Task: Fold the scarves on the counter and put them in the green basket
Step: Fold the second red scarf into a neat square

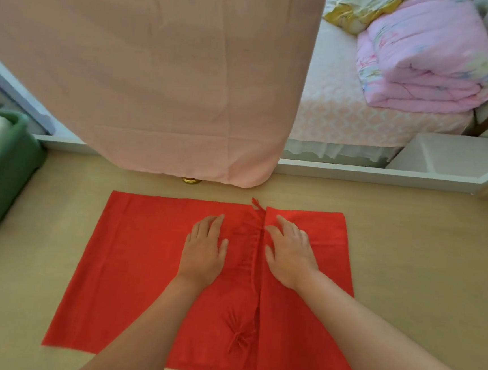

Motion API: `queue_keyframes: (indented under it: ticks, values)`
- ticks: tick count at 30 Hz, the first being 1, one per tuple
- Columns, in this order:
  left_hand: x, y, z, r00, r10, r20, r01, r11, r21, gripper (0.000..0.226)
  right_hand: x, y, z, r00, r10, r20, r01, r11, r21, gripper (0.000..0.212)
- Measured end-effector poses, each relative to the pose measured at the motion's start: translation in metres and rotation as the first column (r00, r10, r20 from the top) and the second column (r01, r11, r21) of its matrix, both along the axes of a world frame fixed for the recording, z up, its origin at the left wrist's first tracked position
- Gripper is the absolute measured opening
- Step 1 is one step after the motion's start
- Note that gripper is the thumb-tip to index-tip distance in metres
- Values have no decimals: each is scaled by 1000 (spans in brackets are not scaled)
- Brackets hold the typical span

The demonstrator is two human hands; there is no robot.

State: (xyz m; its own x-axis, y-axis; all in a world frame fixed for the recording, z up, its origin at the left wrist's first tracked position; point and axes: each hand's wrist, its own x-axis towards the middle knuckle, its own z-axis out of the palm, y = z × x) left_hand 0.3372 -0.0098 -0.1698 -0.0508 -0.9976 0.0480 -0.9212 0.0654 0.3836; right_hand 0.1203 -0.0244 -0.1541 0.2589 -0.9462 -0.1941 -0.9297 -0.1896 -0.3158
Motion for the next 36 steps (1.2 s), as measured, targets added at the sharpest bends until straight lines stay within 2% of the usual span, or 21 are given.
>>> queue_keyframes:
  ticks: [2, 8, 12, 16, 20, 24, 25, 27, 29, 30, 31, 33, 34, 36]
  values:
    - [34, 12, 6, 996, 78, 30, -78, 997, 8, 53, 41, 13, 4, 997, 72, 41, -71, 997, -24, 48]
    - [147, 60, 14, 928, 352, 123, -366, 924, 109, 56, 159, 57, 12, 982, 177, 71, -184, 978, 101, 50]
    - [224, 83, 12, 902, 397, 169, -425, 885, 191, 55, 227, 83, 7, 982, 181, 59, -188, 971, 147, 54]
    - [271, 90, 9, 899, 414, 146, -439, 846, 303, 39, 283, 97, 3, 975, 221, -12, -216, 963, 161, 58]
    - [298, 80, 5, 909, 414, -54, -361, 844, 396, 32, 314, 109, -3, 972, 206, -110, -189, 971, 147, 60]
    - [308, 70, 6, 908, 381, -176, -238, 813, 531, 28, 327, 119, -10, 973, 164, -165, -140, 979, 147, 65]
    - [306, 69, 10, 886, 389, -252, -194, 806, 560, 27, 328, 119, -9, 977, 152, -151, -127, 978, 164, 66]
    - [298, 69, 25, 781, 433, -450, -89, 790, 607, 28, 328, 117, -5, 992, 102, -77, -86, 978, 190, 65]
    - [289, 69, 45, 674, 429, -601, 29, 798, 602, 37, 327, 114, -1, 996, -44, 76, 32, 988, 153, 58]
    - [284, 68, 54, 644, 405, -649, 95, 800, 593, 43, 327, 112, 5, 968, -154, 199, 126, 981, 149, 52]
    - [278, 67, 63, 634, 371, -679, 155, 799, 582, 48, 327, 110, 12, 896, -281, 344, 223, 954, 199, 46]
    - [263, 61, 77, 624, 314, -716, 239, 795, 557, 55, 323, 109, 32, 647, -481, 591, 311, 875, 372, 36]
    - [253, 57, 81, 626, 293, -723, 263, 793, 550, 59, 319, 109, 42, 534, -531, 658, 296, 846, 442, 33]
    - [230, 50, 87, 648, 255, -718, 304, 777, 550, 58, 307, 114, 56, 440, -559, 703, 236, 827, 510, 24]
